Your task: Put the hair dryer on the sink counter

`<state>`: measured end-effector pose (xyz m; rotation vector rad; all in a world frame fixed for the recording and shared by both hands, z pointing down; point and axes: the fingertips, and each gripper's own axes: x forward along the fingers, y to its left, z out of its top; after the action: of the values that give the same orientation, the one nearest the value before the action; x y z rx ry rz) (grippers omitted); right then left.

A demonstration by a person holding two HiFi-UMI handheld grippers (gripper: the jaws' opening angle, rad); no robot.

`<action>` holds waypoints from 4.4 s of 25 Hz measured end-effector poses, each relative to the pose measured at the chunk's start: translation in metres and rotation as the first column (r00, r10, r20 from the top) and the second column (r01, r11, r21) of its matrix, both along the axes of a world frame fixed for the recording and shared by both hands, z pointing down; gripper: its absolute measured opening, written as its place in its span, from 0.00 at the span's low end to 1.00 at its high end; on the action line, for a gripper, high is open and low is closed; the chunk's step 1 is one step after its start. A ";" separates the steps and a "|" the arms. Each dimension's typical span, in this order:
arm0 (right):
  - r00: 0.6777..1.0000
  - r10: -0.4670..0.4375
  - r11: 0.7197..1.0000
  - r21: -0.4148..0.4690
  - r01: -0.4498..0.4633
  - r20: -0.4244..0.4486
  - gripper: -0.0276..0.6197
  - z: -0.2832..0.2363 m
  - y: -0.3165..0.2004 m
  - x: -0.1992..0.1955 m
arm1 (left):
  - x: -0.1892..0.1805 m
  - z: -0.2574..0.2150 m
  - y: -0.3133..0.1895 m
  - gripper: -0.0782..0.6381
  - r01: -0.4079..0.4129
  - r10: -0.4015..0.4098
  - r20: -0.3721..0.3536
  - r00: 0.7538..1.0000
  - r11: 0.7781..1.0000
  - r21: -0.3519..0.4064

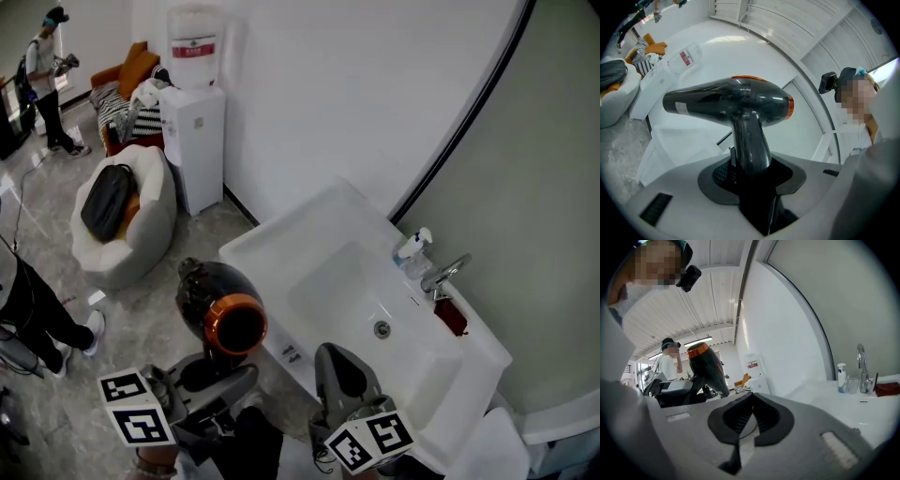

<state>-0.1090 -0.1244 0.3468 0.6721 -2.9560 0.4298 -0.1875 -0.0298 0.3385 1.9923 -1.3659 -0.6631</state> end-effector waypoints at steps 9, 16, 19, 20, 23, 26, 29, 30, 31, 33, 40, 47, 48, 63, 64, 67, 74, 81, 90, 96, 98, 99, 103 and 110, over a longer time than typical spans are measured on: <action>0.999 0.035 0.999 -0.029 -0.035 -0.004 0.04 0.011 -0.076 -0.005 | -0.014 0.008 -0.086 0.34 -0.032 0.033 0.025 0.999 0.999 -0.037; 0.998 0.060 0.997 -0.056 -0.061 -0.007 0.04 0.017 -0.109 -0.003 | -0.020 0.014 -0.128 0.34 -0.054 0.057 0.039 0.998 0.995 -0.079; 0.997 0.073 0.996 -0.057 -0.073 -0.005 0.04 0.016 -0.119 -0.001 | -0.022 0.017 -0.145 0.34 -0.061 0.068 0.061 0.996 0.993 -0.105; 0.997 0.080 0.995 -0.057 -0.081 -0.003 0.04 0.015 -0.123 0.001 | -0.023 0.017 -0.150 0.34 -0.066 0.074 0.073 0.995 0.991 -0.112; 0.994 0.113 0.992 -0.063 -0.112 0.002 0.04 0.013 -0.130 0.005 | -0.025 0.019 -0.165 0.34 -0.086 0.101 0.110 0.989 0.987 -0.137; 0.989 0.146 0.987 -0.064 -0.146 0.005 0.04 0.012 -0.136 0.009 | -0.029 0.022 -0.179 0.34 -0.107 0.131 0.148 0.980 0.982 -0.158; 0.984 0.177 0.982 -0.063 -0.176 0.003 0.04 0.013 -0.143 0.008 | -0.035 0.027 -0.196 0.34 -0.122 0.153 0.177 0.972 0.977 -0.174; 0.982 0.188 0.980 -0.062 -0.188 0.001 0.04 0.014 -0.145 0.008 | -0.038 0.029 -0.201 0.34 -0.128 0.160 0.179 0.971 0.976 -0.179; 0.980 0.201 0.978 -0.062 -0.200 -0.001 0.04 0.013 -0.146 0.007 | -0.040 0.031 -0.207 0.34 -0.136 0.169 0.176 0.970 0.973 -0.184; 0.973 0.229 0.972 -0.059 -0.229 -0.003 0.04 0.011 -0.150 0.006 | -0.046 0.034 -0.216 0.34 -0.154 0.188 0.165 0.968 0.969 -0.195; 0.944 0.329 0.943 -0.056 -0.329 -0.014 0.04 0.008 -0.161 0.005 | -0.064 0.052 -0.251 0.34 -0.204 0.251 0.178 0.952 0.948 -0.244; 0.918 0.395 0.916 -0.062 -0.397 -0.038 0.04 0.012 -0.161 0.005 | -0.081 0.077 -0.284 0.34 -0.223 0.295 0.230 0.927 0.929 -0.295; 0.914 0.404 0.912 -0.062 -0.406 -0.041 0.04 0.012 -0.161 0.006 | -0.082 0.080 -0.288 0.34 -0.228 0.305 0.236 0.923 0.926 -0.302; 0.872 0.482 0.868 -0.089 -0.488 -0.084 0.04 0.028 -0.157 0.013 | -0.083 0.154 -0.329 0.34 -0.250 0.419 0.303 0.856 0.849 -0.466; 0.870 0.486 0.866 -0.091 -0.492 -0.088 0.04 0.030 -0.157 0.013 | -0.083 0.159 -0.332 0.34 -0.247 0.424 0.310 0.851 0.844 -0.477; 0.863 0.495 0.859 -0.097 -0.503 -0.098 0.04 0.034 -0.156 0.014 | -0.083 0.174 -0.338 0.34 -0.234 0.440 0.334 0.833 0.829 -0.508; 0.851 0.513 0.845 -0.109 -0.523 -0.111 0.04 0.042 -0.157 0.013 | -0.084 0.208 -0.354 0.34 -0.194 0.472 0.388 0.792 0.796 -0.573; 0.844 0.520 0.837 -0.118 -0.534 -0.131 0.04 0.049 -0.156 0.008 | -0.091 0.243 -0.366 0.34 -0.140 0.509 0.434 0.743 0.753 -0.643; 0.815 0.559 0.808 -0.120 -0.577 -0.152 0.04 0.055 -0.156 0.024 | -0.098 0.278 -0.365 0.34 -0.065 0.559 0.510 0.654 0.713 -0.698; 0.809 0.567 0.802 -0.122 -0.585 -0.153 0.04 0.055 -0.155 0.027 | -0.099 0.290 -0.366 0.34 0.005 0.579 0.566 0.587 0.696 -0.718; 0.809 0.568 0.801 -0.123 -0.585 -0.153 0.04 0.056 -0.155 0.027 | -0.099 0.291 -0.367 0.34 0.018 0.580 0.578 0.574 0.697 -0.717; 0.808 0.568 0.801 -0.124 -0.586 -0.153 0.04 0.057 -0.154 0.027 | -0.099 0.292 -0.367 0.34 0.020 0.579 0.581 0.573 0.698 -0.716; 0.805 0.572 0.796 -0.132 -0.591 -0.157 0.04 0.059 -0.153 0.029 | -0.097 0.292 -0.367 0.34 0.010 0.581 0.580 0.571 0.702 -0.712; 0.811 0.564 0.800 -0.139 -0.583 -0.158 0.04 0.062 -0.154 0.031 | -0.092 0.291 -0.365 0.36 -0.051 0.598 0.563 0.571 0.710 -0.703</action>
<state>-0.0778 -0.2783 0.4089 1.5179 -2.5084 0.6647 -0.2797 -0.3944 0.6299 1.8971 -1.2810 0.8873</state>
